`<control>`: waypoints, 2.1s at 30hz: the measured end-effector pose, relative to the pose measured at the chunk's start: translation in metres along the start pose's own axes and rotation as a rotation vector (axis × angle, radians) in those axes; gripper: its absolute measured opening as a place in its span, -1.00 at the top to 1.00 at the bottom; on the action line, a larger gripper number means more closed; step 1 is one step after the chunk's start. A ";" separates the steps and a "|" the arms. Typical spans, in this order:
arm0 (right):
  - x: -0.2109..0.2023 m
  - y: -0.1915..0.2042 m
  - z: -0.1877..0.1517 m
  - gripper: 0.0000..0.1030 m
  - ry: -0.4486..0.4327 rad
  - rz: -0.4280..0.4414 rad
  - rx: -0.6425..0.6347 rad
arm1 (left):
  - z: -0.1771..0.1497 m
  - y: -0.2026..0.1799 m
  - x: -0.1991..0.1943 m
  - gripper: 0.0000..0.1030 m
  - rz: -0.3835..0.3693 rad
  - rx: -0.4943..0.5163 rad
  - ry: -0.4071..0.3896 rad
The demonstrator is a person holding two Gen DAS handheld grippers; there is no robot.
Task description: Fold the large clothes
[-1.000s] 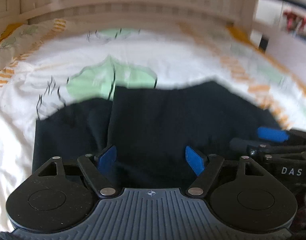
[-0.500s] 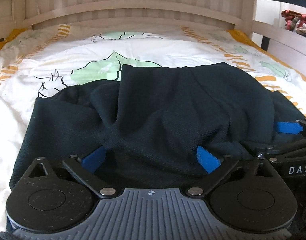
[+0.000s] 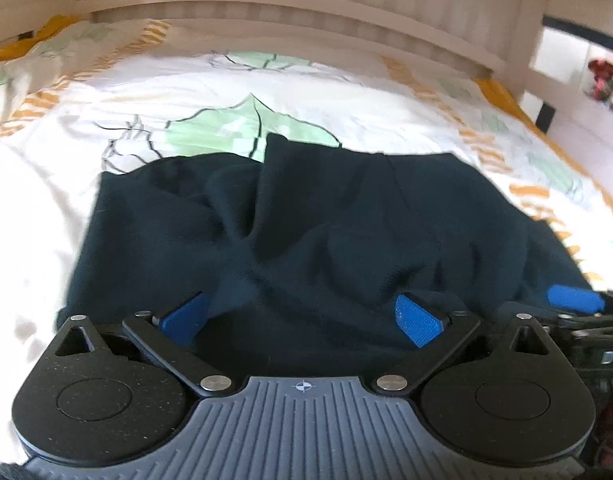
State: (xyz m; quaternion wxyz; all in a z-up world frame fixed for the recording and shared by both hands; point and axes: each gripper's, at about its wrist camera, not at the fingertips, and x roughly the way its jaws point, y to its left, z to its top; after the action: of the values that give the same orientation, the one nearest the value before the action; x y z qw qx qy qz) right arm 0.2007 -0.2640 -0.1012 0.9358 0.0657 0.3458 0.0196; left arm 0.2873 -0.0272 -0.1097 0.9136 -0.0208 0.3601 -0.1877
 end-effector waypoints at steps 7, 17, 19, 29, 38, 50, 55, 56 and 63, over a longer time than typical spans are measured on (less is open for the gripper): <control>-0.069 0.000 -0.025 -0.99 -0.084 0.010 0.053 | -0.016 -0.011 -0.056 -0.99 -0.007 0.107 -0.015; -0.137 -0.010 -0.075 -0.99 -0.106 -0.004 0.215 | -0.053 -0.015 -0.127 -0.99 -0.011 0.128 -0.070; -0.150 -0.014 -0.084 -0.99 -0.109 -0.008 0.260 | -0.064 -0.014 -0.136 -0.99 0.005 0.126 -0.068; -0.195 -0.032 -0.121 -0.99 -0.107 -0.070 0.355 | -0.107 0.012 -0.169 -0.99 0.075 0.008 -0.034; -0.196 -0.060 -0.141 -0.99 -0.035 -0.077 0.458 | -0.122 0.028 -0.181 -0.99 0.115 -0.047 0.004; -0.177 -0.070 -0.154 -1.00 0.057 -0.004 0.507 | -0.137 0.046 -0.152 -0.99 0.160 -0.120 0.171; -0.179 -0.077 -0.158 -1.00 0.041 0.034 0.547 | -0.139 0.046 -0.151 -0.99 0.155 -0.121 0.175; -0.179 -0.078 -0.159 -1.00 0.038 0.038 0.550 | -0.140 0.046 -0.151 -0.99 0.153 -0.124 0.173; -0.180 -0.074 -0.160 -1.00 0.035 0.052 0.542 | -0.139 0.043 -0.150 -0.98 0.147 -0.139 0.166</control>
State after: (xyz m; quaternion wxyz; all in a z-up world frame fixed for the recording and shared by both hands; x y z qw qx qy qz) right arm -0.0406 -0.3349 -0.1155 0.8772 0.3224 0.3526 -0.0485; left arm 0.1087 0.0803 -0.1221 0.8884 -0.0419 0.4470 -0.0957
